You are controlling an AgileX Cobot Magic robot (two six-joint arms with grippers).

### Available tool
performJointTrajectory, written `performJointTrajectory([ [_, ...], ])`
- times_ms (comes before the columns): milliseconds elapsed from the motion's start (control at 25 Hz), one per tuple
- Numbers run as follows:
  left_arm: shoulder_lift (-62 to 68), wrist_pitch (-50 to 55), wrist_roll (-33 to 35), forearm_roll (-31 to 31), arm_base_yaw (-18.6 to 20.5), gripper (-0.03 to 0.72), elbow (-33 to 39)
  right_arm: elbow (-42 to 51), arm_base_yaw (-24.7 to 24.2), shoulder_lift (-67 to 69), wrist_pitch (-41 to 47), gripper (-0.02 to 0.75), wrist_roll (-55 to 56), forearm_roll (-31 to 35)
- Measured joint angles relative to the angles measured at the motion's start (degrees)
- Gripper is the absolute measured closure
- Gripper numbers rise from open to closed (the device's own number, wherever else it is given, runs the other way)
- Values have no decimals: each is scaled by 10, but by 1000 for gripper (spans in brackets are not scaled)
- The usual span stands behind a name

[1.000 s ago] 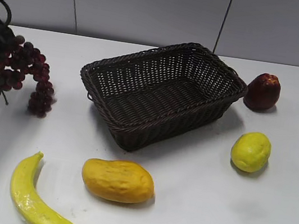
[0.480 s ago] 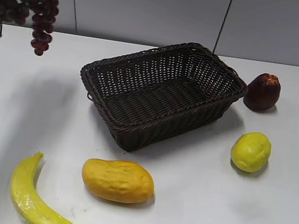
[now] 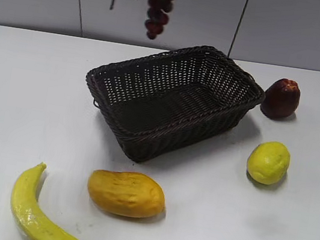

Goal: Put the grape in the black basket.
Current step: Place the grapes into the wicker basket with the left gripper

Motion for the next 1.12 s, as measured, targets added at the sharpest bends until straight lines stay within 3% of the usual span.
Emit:
performJointTrajectory([
  [200, 55, -18, 0, -15, -35, 591, -3, 0, 0, 0, 0, 154, 0, 0],
  [680, 232, -25, 0, -102, -37, 592, -3, 0, 0, 0, 0, 154, 0, 0],
  [920, 259, -30, 0, -118, -37, 580, -4, 0, 0, 0, 0, 154, 0, 0],
  [1000, 259, -30, 0, -122, -37, 456, -5, 0, 0, 0, 0, 154, 0, 0],
  [1120, 259, -30, 0, -132, -37, 151, -5, 0, 0, 0, 0, 154, 0, 0],
])
